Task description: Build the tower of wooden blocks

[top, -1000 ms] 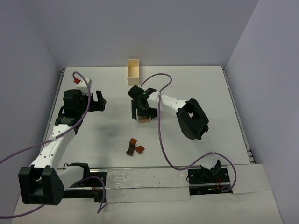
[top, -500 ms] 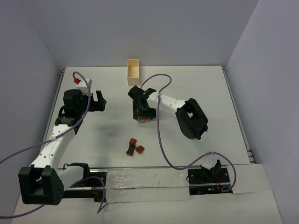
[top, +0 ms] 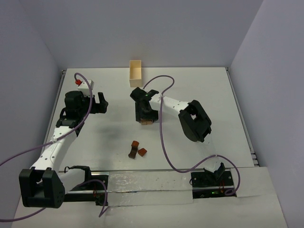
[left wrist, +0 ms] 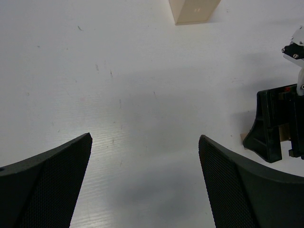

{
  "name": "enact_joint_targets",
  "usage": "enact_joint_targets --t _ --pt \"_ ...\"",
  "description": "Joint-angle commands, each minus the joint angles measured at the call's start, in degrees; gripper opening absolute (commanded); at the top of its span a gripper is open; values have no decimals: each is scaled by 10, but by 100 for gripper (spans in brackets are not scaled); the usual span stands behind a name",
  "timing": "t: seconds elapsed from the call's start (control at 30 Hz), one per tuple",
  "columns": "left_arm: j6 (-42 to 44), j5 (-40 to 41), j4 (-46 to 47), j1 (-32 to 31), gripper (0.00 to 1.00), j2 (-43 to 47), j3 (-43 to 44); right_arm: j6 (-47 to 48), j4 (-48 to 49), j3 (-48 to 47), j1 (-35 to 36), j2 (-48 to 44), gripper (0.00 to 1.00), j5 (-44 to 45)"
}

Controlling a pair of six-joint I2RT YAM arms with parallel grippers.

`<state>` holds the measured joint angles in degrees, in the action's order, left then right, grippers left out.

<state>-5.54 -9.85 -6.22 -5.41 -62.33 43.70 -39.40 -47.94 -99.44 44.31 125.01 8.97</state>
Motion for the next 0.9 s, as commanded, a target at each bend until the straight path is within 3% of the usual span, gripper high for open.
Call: enact_joint_targets --t 0.0,0.87 --pt "1 -6 22 6 99 -4 15 -6 -7 -5 -4 -1 77 12" --pt "1 -8 25 6 99 -10 16 1 0 6 -4 -6 71 6"
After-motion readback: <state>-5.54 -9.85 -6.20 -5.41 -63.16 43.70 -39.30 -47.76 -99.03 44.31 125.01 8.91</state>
